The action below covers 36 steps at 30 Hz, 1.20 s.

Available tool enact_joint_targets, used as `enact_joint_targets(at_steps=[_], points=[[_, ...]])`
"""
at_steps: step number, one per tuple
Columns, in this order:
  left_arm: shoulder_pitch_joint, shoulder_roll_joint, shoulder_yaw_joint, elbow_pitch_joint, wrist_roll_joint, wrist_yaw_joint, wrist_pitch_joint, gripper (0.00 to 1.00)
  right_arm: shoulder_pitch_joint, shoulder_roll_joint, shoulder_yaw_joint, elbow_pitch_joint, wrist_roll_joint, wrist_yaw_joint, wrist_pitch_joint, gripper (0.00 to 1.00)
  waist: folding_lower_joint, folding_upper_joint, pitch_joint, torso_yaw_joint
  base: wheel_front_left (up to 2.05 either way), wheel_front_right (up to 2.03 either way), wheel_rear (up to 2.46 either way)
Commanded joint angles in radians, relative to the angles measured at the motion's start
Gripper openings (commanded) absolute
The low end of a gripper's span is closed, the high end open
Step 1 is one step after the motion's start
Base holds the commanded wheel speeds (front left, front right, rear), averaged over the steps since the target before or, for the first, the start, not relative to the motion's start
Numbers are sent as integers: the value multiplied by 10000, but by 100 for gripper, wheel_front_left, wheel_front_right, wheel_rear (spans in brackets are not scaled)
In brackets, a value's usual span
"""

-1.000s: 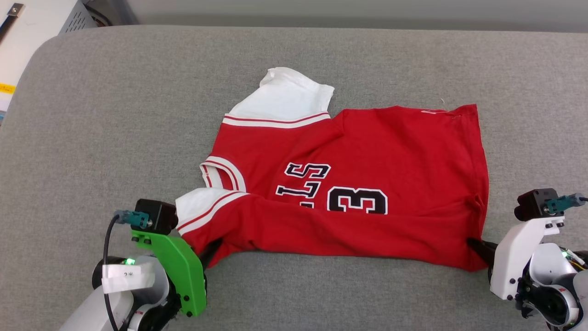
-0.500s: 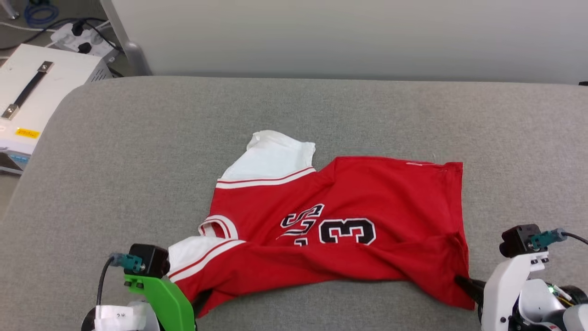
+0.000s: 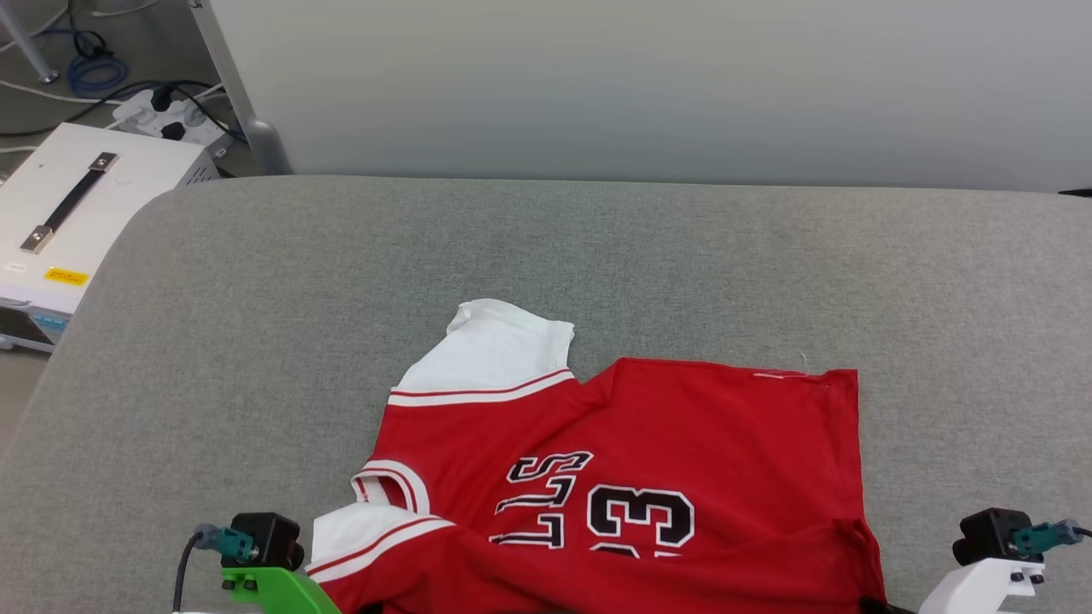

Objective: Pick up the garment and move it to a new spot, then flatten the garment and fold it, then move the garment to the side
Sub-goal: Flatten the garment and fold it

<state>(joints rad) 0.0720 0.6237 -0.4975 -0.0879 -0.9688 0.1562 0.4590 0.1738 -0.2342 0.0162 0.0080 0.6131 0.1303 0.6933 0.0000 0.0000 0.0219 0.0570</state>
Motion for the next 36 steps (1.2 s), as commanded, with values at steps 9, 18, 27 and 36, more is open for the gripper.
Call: enact_joint_targets(at_steps=[9, 18, 27, 36], points=[[-913, -474, 139, 1071, 284, -345, -775, 100, -46, 865, -488, 547, -507, 4, -1535, 100, 0, 0, 302, -107, 0, 0, 0], [-1642, -339, 391, 1162, 1292, -336, -2037, 100, -454, 1078, -768, -124, -1264, 4, -3943, 100, 0, 0, 200, -179, 0, 0, 0], [-2980, -858, 696, 1633, 2301, -457, -4095, 100, -1074, 972, -840, -1308, -2673, 4, -6206, 100, 0, 0, 788, -421, 0, 0, 0], [-5098, -1222, 580, 2567, 2751, -869, -4363, 100, -1779, 1047, -602, -2052, -3194, 4, -6708, 100, 0, 0, 2234, -921, 0, 0, 0]])
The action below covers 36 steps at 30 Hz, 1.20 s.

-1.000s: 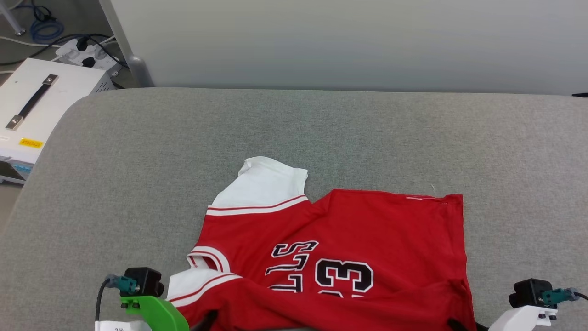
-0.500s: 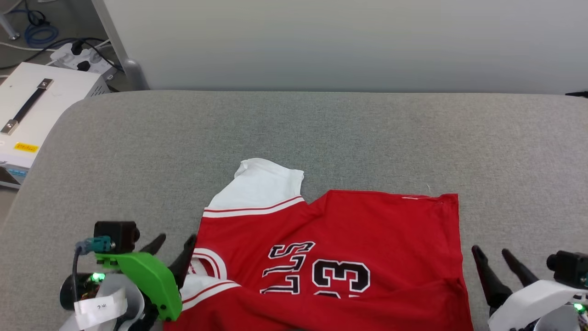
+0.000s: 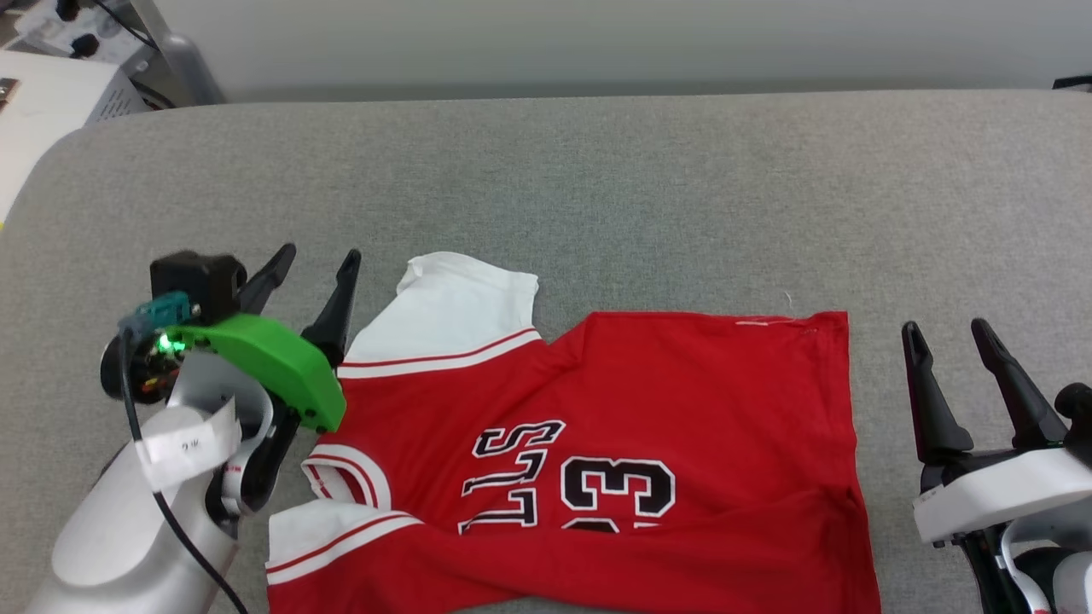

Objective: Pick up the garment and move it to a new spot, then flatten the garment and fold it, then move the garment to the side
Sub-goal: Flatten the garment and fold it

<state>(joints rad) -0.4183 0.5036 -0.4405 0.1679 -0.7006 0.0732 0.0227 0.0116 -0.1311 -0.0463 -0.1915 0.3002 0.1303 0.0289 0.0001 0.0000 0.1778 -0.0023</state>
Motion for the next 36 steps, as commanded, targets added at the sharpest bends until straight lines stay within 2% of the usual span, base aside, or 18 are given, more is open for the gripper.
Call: enact_joint_targets(at_steps=[1, 4, 8, 9, 14, 24, 25, 27, 31, 36], points=[[-535, -69, -64, 148, 33, -176, 201, 100, -260, -4, 68, -128, -88, 4, -100, 100, -1, 0, 871, -390, 0, 0, 0], [-1429, -20, -293, 622, -76, -616, 992, 100, -504, -23, 188, -191, -86, 4, -176, 100, -1, 0, 1375, -600, 0, 0, 0], [-2606, -34, -640, 1524, -631, -1424, 2500, 100, -747, 22, 206, -60, -31, 4, -273, 100, -1, 0, 1822, -827, 0, 0, 0], [-3218, 97, -876, 2206, -1026, -1698, 3696, 100, -920, 47, 304, 33, 49, 4, -362, 100, -1, 0, 2050, -1033, 0, 0, 0], [-3889, 318, -1146, 3405, -1615, -1831, 5619, 100, -1064, 108, 466, 301, 409, 4, -441, 100, -1, 0, 2295, -1302, 0, 0, 0], [-4416, 96, -1751, 4732, -2226, -1930, 7981, 100, -1289, 127, 410, 714, 838, 4, -564, 100, -1, 0, 2681, -1433, 0, 0, 0], [-4444, 52, -1816, 4773, -2276, -1940, 8153, 87, -1311, 109, 350, 752, 841, 4, -548, 100, -1, 0, 2691, -1425, 0, 0, 0], [-4515, -56, -1955, 4817, -2322, -1958, 8398, 0, -1363, 66, 217, 838, 882, 4, -519, 100, -1, 0, 2707, -1383, 0, 0, 0], [-4614, -149, -2210, 4710, -2209, -1988, 8406, 0, -1450, 41, -14, 954, 1035, 4, -407, 100, -1, 0, 2656, -1292, 0, 0, 0], [-4788, -143, -2235, 4440, -2133, -2015, 7767, 0, -1675, -191, -320, 1241, 1630, 4, -38, 100, -1, 0, 2508, -1070, 0, 0, 0]])
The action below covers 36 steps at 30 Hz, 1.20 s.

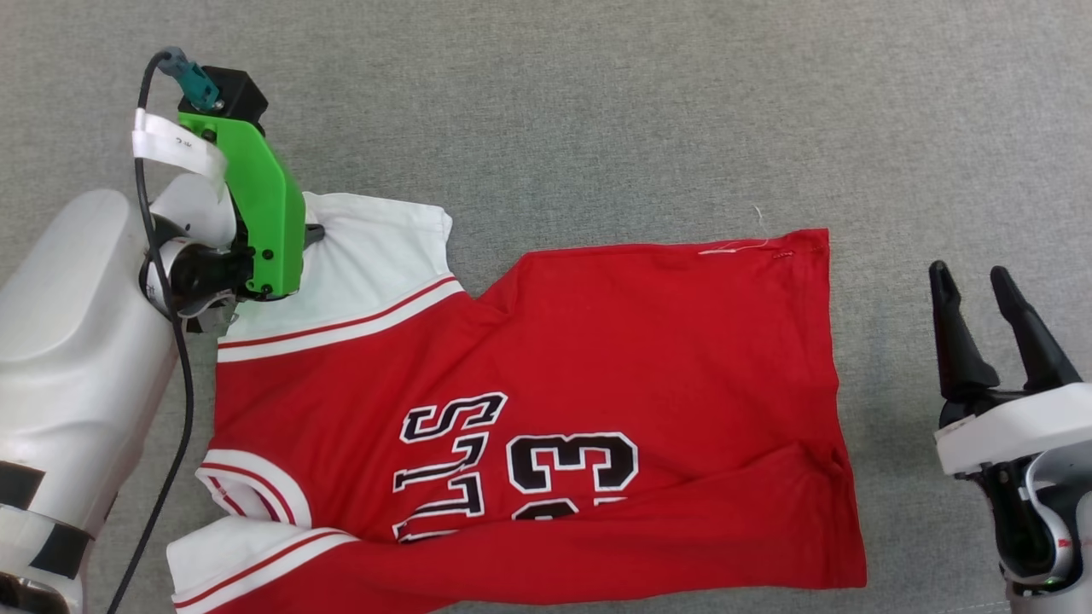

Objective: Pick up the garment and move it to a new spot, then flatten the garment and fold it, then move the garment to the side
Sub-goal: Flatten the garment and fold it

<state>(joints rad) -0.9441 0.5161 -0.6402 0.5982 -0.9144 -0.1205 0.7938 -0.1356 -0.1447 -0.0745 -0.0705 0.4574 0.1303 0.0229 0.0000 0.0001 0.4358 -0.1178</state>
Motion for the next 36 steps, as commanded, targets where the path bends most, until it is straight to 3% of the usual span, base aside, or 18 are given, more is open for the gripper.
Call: enact_joint_targets(at_steps=[1, 8, 17, 29, 31, 36], points=[[436, -261, -214, 88, 0, -81, -87, 0, -268, -133, -61, 107, 139, 4, 104, 100, 0, -1, -104, 122, 0, 0, 0], [286, -102, -146, -351, -177, -96, -712, 0, -930, -1035, 356, 995, 778, 4, 1240, 100, 0, -1, -599, 532, 0, 0, 0], [274, -248, -561, -1148, -274, -100, -1273, 0, -2083, -2465, 1820, 2334, 1760, 4, 4003, 100, 0, -1, -881, 1374, 0, 0, 0], [214, -440, -953, -1451, -516, -101, -1852, 0, -3164, -2823, 3247, 3716, 2115, 4, 6795, 100, 0, -1, -490, 1926, 0, 0, 0], [182, -420, -988, -1436, -561, -101, -1927, 0, -3157, -2783, 3376, 3889, 2241, 4, 7298, 0, 0, -1, -457, 1934, 0, 0, 0], [123, -333, -1142, -1376, -578, -101, -2171, 0, -3337, -2819, 3310, 3751, 2236, 4, 7450, 0, 0, -1, -558, 1892, 0, 0, 0]])
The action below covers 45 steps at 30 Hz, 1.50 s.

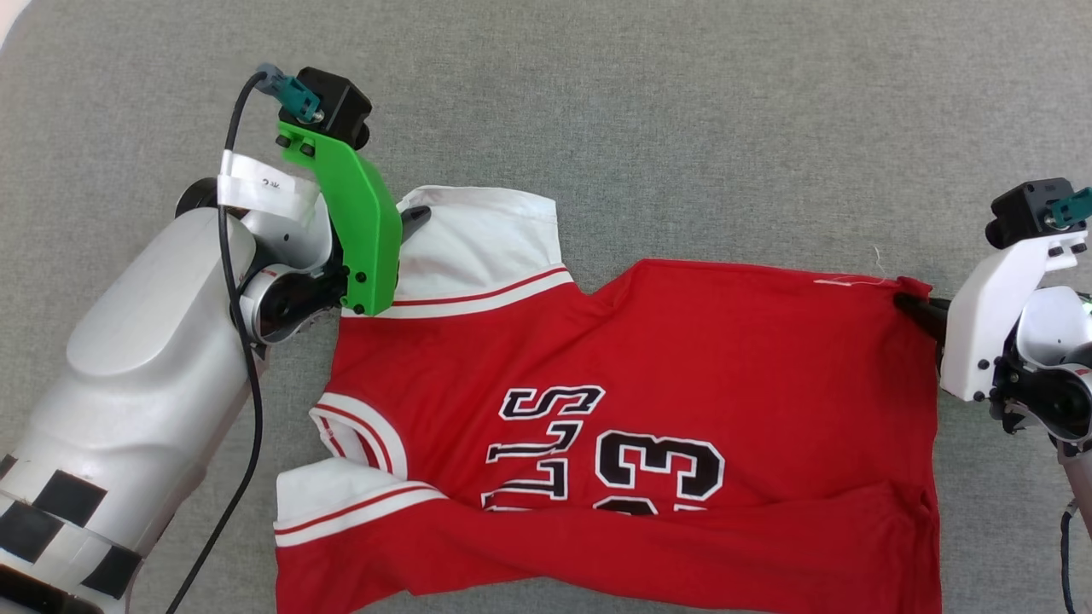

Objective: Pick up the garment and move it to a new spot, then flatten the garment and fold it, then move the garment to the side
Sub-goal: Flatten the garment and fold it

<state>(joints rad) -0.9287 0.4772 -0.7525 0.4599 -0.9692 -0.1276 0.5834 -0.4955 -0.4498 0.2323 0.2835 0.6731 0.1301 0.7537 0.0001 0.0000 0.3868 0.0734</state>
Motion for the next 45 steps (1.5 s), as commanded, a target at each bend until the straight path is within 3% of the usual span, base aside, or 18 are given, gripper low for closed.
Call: enact_joint_targets(at_steps=[1, 11, 18, 26, 34, 40, 41, 42, 43, 45], points=[[-35, 90, -62, 15, -13, -30, -153, 0, 218, 209, 165, 155, 49, 6, 75, 0, -1, 0, -148, -25, 0, 0, 0], [699, 428, 61, -101, -243, -17, -1272, 0, 1027, 377, -1043, -815, -285, 6, -430, 0, -1, 0, -1349, 55, 0, 0, 0], [2365, 786, 450, -994, -670, 387, -2292, 0, 2689, 878, -1884, -1771, -546, 6, -742, 0, -1, 0, -2021, 184, 0, 0, 0], [5070, 1617, 819, -2578, -1046, 1334, -3417, 0, 4501, 1643, -2564, -2372, -715, 6, -1307, 0, -1, 0, -2614, 238, 0, 0, 0], [7424, 2078, 1077, -4104, -1467, 2372, -4234, 0, 5742, 2208, -3140, -2490, -767, 6, -1605, 0, -1, 0, -2844, 268, 0, 0, 0], [8569, 2118, 1080, -4380, -1815, 2622, -4545, 0, 6312, 2627, -3185, -2476, -861, 6, -1635, 0, -1, 0, -2907, 169, 0, 0, 0], [8630, 2036, 1074, -4382, -1841, 2539, -4656, 0, 6355, 2653, -3171, -2418, -856, 6, -1694, 8, -1, 0, -2911, 164, 0, 0, 0], [8686, 1927, 1052, -4322, -1855, 2444, -4782, 0, 6403, 2689, -3146, -2330, -884, 6, -1783, 41, -1, 0, -2921, 158, 0, 0, 0], [8708, 1840, 1020, -4223, -1829, 2376, -4881, 0, 6437, 2763, -3113, -2264, -866, 6, -1840, 100, -1, 0, -2925, 153, 0, 0, 0], [8698, 1651, 937, -3950, -1750, 2224, -5069, 16, 6484, 2879, -3018, -2159, -865, 6, -1998, 100, -1, 0, -2934, 143, 0, 0, 0]])
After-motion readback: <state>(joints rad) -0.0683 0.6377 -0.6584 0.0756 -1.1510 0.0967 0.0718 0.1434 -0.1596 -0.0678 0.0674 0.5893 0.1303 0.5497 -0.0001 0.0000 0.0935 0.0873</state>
